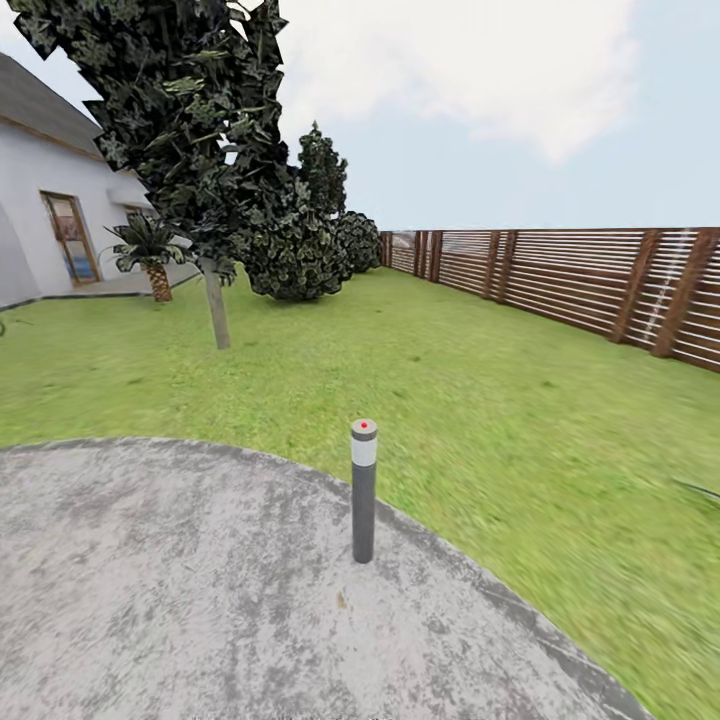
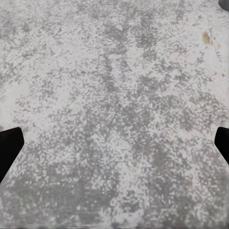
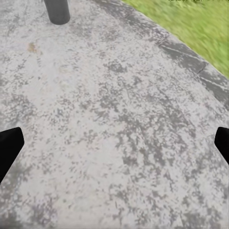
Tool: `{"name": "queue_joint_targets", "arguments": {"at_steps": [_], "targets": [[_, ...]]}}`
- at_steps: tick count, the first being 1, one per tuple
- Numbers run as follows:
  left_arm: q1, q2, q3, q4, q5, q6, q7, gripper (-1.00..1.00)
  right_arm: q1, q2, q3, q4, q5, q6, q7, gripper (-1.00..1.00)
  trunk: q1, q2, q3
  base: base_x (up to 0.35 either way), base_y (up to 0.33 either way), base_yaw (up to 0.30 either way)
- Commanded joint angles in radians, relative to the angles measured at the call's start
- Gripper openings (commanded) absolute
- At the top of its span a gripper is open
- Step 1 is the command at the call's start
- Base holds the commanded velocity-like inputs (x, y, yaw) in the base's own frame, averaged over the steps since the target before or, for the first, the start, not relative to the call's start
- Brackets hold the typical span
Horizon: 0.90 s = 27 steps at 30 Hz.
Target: In the garden, pick up the pesticide atomizer on the floor and spray pesticide onto both trees until each tree trunk is fully covered.
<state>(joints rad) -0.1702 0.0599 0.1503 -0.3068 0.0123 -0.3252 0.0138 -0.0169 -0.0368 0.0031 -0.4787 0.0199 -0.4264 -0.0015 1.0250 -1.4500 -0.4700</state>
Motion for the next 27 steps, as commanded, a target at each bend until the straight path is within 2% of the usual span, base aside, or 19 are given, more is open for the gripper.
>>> {"name": "queue_joint_targets", "arguments": {"at_steps": [1,27], "targets": [[0.000,0.000,0.000,0.000,0.000,0.000,0.000,1.00,0.000,0.000,0.000,0.000,0.000,0.000,0.000,1.00,0.000,0.000,0.000,-0.063,-0.204,0.279],[0.000,0.000,0.000,0.002,0.000,0.000,0.000,1.00,0.000,0.000,0.000,0.002,0.000,0.000,0.000,1.00,0.000,0.000,0.000,-0.004,-0.018,0.279]]}}
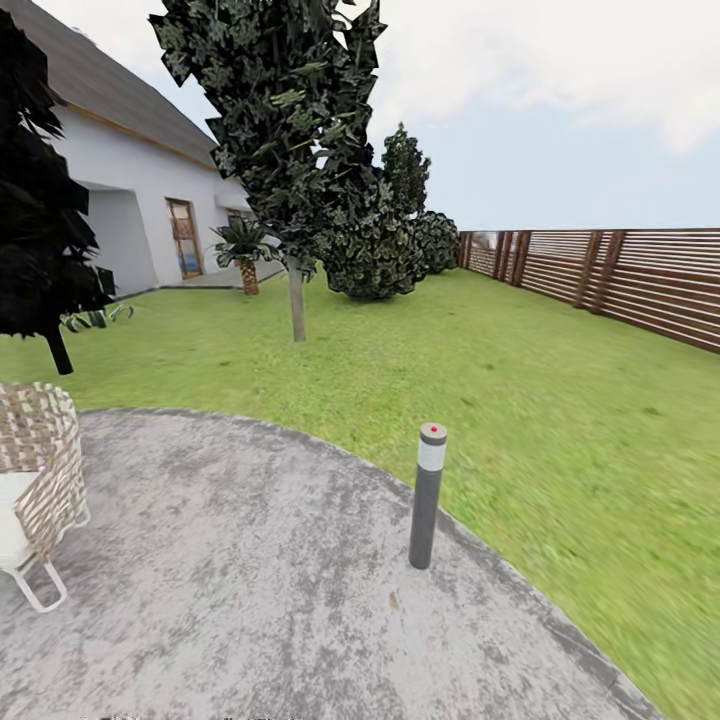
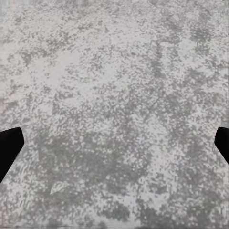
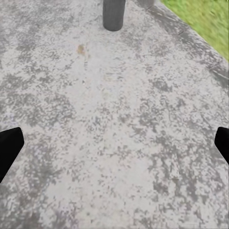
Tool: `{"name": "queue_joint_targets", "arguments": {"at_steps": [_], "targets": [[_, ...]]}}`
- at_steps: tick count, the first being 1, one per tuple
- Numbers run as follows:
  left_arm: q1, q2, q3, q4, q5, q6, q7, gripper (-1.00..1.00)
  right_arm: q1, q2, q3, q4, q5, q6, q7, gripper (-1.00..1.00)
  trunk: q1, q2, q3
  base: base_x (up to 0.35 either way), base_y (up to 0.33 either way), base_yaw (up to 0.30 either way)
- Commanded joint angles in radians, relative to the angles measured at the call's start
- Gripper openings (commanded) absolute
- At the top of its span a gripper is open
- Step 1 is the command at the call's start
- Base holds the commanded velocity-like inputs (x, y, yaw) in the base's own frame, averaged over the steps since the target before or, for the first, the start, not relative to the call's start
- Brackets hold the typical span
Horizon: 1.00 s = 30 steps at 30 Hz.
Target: In the garden, pick up the pesticide atomizer on the floor and spray pesticide onto both trees until each tree trunk is fully covered.
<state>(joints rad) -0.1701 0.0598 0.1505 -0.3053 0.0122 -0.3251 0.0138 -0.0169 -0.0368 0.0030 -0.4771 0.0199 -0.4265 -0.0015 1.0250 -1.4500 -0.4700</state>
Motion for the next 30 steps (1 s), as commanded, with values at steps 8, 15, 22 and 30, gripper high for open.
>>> {"name": "queue_joint_targets", "arguments": {"at_steps": [8,15,22,30], "targets": [[0.000,0.000,0.001,0.000,0.000,0.000,0.000,1.00,0.000,0.000,0.000,0.000,0.000,0.000,0.000,1.00,0.000,0.000,0.000,0.000,0.000,0.279],[0.000,0.000,0.001,0.000,0.000,0.000,0.000,1.00,0.000,0.000,0.000,0.000,0.000,0.000,0.000,1.00,0.000,0.000,0.000,0.000,0.000,0.279],[0.000,0.000,0.001,0.000,0.000,0.000,0.000,1.00,0.000,0.000,0.000,0.000,0.000,0.000,0.000,1.00,0.000,0.000,0.000,0.000,0.000,0.279],[0.000,0.000,0.001,0.000,0.000,0.000,0.000,1.00,0.000,0.000,0.000,0.000,0.000,0.000,0.000,1.00,0.000,0.000,0.000,0.000,0.000,0.279]]}}
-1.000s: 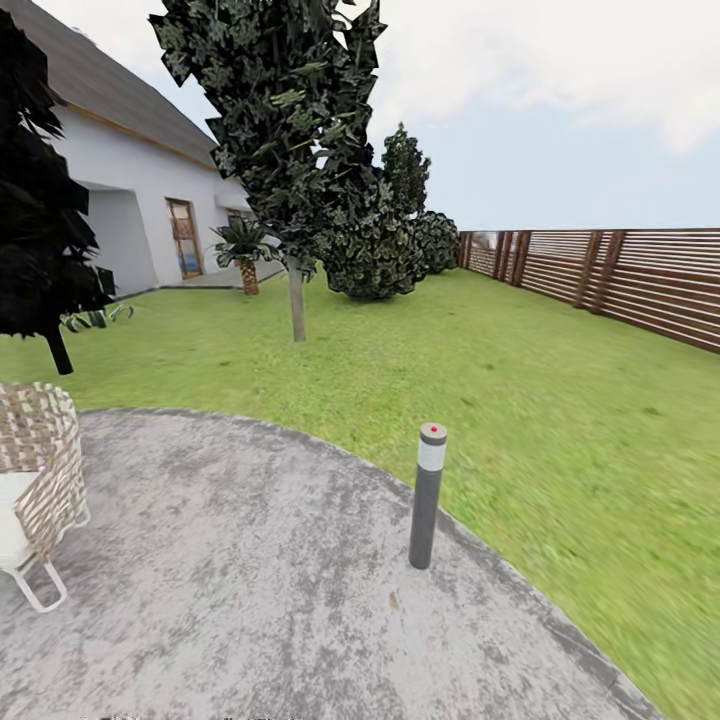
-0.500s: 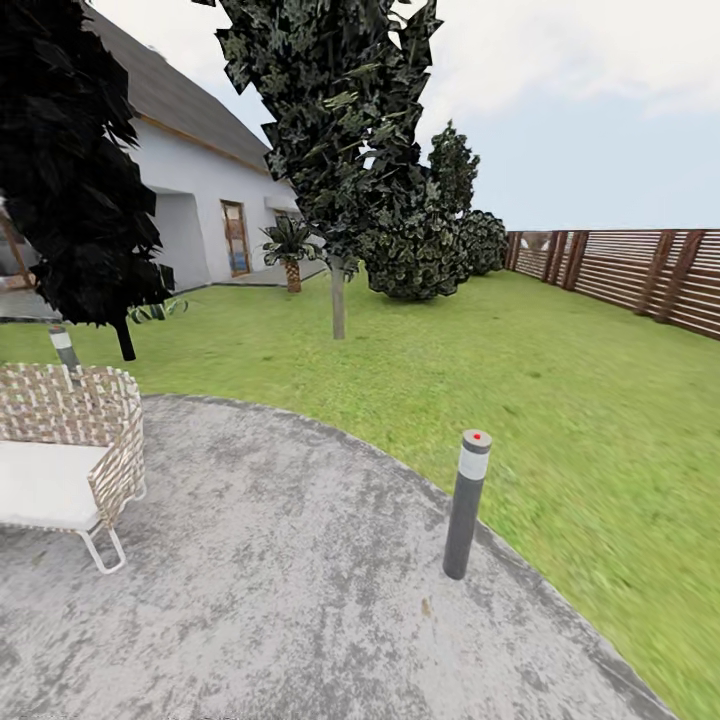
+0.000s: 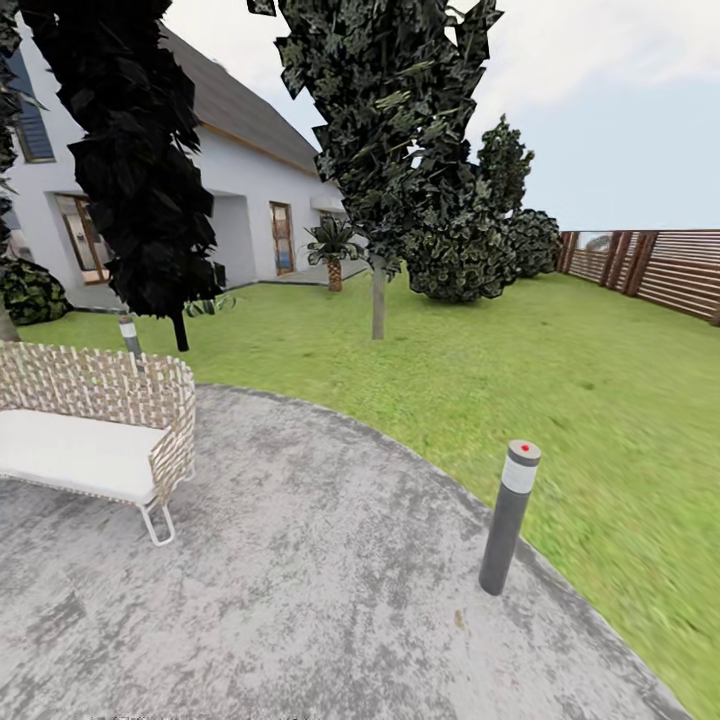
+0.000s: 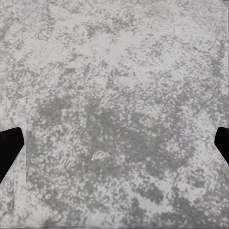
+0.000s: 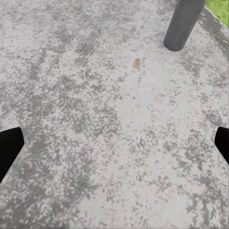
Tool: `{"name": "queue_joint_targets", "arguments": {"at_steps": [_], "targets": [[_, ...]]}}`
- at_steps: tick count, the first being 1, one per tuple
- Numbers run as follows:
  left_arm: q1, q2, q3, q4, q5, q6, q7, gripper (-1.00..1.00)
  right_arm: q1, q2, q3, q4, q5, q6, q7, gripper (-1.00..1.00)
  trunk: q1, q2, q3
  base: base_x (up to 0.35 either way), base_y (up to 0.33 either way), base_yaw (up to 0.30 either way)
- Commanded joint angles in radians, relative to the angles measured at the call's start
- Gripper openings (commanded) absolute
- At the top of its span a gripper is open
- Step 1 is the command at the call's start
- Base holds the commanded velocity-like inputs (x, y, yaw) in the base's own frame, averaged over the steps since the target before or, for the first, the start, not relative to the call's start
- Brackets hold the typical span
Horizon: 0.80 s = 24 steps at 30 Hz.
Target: In the garden, pick up the pesticide atomizer on the floor and spray pesticide onto both trees until each tree trunk is fully covered.
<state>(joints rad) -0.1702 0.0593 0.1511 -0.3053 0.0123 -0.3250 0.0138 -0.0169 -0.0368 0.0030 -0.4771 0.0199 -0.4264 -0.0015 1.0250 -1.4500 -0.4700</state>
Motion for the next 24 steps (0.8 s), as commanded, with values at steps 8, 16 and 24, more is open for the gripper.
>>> {"name": "queue_joint_targets", "arguments": {"at_steps": [8,16,24], "targets": [[0.000,-0.001,0.000,0.000,0.000,0.001,0.000,1.00,0.000,0.000,0.000,0.000,0.000,0.000,0.000,1.00,0.000,0.000,0.000,0.000,0.000,0.279],[0.000,-0.001,0.000,0.001,0.000,0.001,0.000,1.00,0.000,0.000,0.000,0.000,0.000,0.000,0.000,1.00,0.000,0.000,0.000,0.000,0.000,0.279],[0.000,-0.001,0.001,0.000,0.001,0.000,0.000,1.00,0.000,0.000,0.000,0.000,0.000,0.000,0.000,1.00,0.000,0.000,0.000,0.000,0.000,0.279]]}}
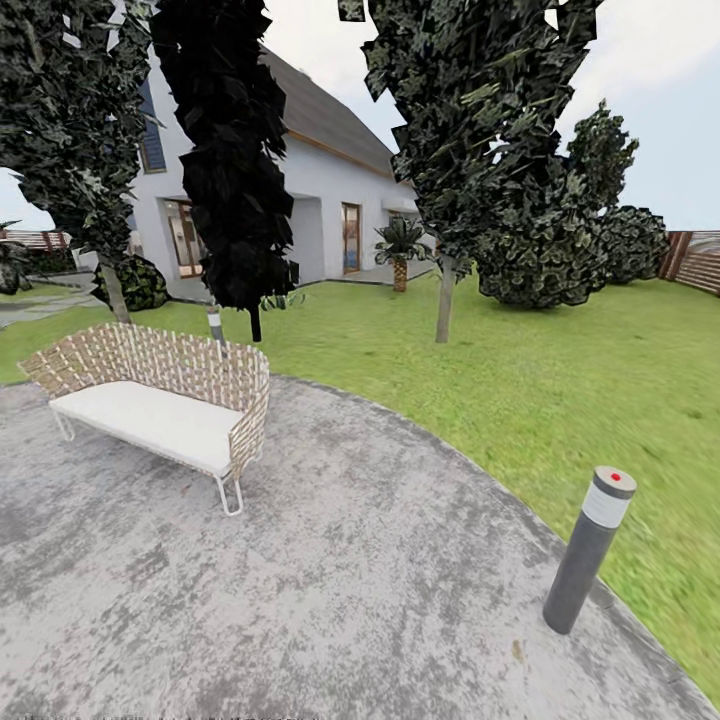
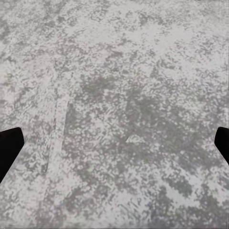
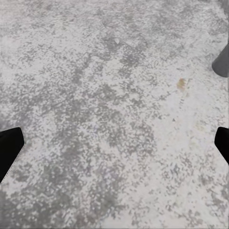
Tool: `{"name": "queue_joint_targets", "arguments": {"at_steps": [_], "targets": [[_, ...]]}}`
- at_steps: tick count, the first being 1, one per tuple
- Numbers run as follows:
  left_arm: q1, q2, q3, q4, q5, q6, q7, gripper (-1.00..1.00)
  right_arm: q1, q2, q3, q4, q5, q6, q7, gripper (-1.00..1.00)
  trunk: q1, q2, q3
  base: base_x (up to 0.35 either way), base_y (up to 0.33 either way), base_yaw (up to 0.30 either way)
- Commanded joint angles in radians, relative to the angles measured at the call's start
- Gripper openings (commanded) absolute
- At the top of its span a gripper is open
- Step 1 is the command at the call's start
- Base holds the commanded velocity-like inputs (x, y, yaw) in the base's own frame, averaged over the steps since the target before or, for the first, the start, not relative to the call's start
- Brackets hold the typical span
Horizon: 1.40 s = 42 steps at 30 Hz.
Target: In the garden, pick up the pesticide atomizer on the floor and spray pesticide onto both trees until each tree trunk is fully covered.
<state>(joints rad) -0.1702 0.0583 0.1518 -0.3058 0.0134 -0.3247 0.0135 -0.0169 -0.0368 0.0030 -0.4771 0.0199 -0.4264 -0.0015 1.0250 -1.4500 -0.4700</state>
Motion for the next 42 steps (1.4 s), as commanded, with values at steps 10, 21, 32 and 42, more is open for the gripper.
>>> {"name": "queue_joint_targets", "arguments": {"at_steps": [10,21,32,42], "targets": [[0.000,0.002,0.065,-0.001,-0.001,-0.001,-0.010,1.00,0.000,0.000,0.000,0.000,0.000,0.000,0.000,1.00,0.000,0.000,0.000,0.000,0.000,0.279],[0.000,0.000,0.123,-0.005,-0.011,-0.008,-0.015,1.00,0.000,0.000,0.000,0.000,0.000,0.000,0.000,1.00,0.000,0.000,0.000,0.000,0.000,0.279],[0.000,0.000,0.123,-0.003,-0.013,-0.008,-0.015,1.00,0.000,0.000,0.000,0.000,0.000,0.000,0.000,1.00,0.015,-0.028,-0.013,0.000,0.000,0.279],[0.000,-0.001,0.123,-0.003,-0.015,-0.008,-0.015,1.00,0.000,0.000,0.000,0.000,0.000,0.000,0.000,1.00,0.054,-0.098,-0.044,0.000,0.000,0.279]]}}
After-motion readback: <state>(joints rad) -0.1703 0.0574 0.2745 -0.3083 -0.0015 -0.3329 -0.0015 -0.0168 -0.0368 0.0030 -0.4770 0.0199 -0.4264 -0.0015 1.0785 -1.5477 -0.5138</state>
